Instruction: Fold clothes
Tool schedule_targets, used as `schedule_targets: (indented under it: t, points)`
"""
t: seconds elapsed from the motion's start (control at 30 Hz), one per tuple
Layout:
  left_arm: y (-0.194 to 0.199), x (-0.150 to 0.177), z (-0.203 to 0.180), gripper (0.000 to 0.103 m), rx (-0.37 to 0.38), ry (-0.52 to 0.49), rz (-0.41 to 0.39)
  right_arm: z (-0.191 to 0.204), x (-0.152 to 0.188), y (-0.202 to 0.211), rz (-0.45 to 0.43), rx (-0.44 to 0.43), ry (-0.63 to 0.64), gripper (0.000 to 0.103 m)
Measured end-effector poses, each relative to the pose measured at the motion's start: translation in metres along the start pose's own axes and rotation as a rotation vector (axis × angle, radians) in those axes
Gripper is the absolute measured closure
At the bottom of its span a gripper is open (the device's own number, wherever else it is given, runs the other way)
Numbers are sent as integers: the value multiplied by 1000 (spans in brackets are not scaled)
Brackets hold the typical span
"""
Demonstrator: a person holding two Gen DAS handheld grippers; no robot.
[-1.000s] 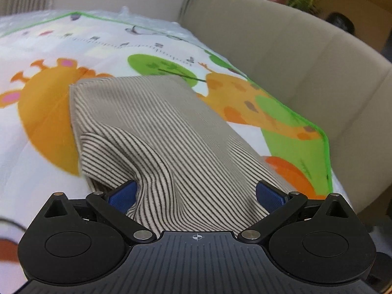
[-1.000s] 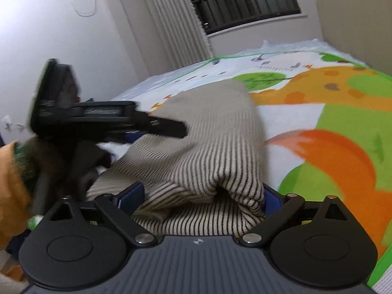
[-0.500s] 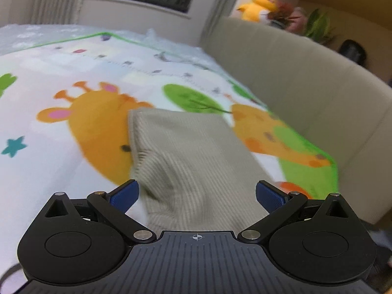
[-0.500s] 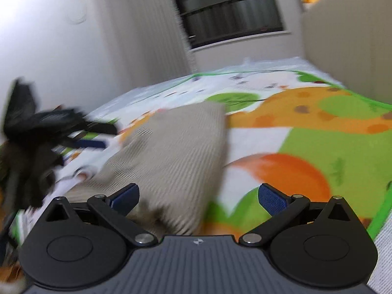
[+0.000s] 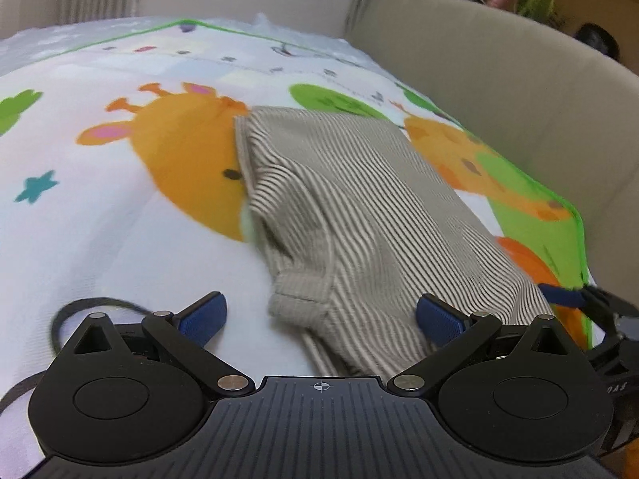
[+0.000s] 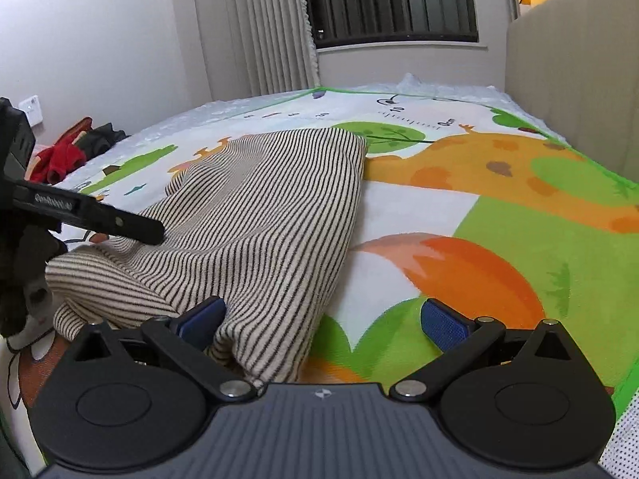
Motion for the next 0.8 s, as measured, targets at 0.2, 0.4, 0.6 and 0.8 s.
schedule_targets:
  t: [0.2,0.4,0.6,0.8]
  points:
    - [19,-16,-13,0,82,35,-81,0,3,1,-23,8,2,0]
    - [27,-22,-44,0,250,33,-127,0,5,2,-39,18,-9,0]
    - [1,9,-43,0,260,60,-32,-1,6,4,-43,19,-29,0]
    - [1,16,-43,0,275,39,-47,-1,7,8,-74,47,-82,0]
Point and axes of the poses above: each gripper's, at about its wrist camera, not at the fingertips, and y roughly against the way its jaws point, z to its left, x to its underside, the point moved 4 cm from there along -y, roughly the way its jaws point, and after that the axes turned 14 degrees about -z, right-handed, at the moved point
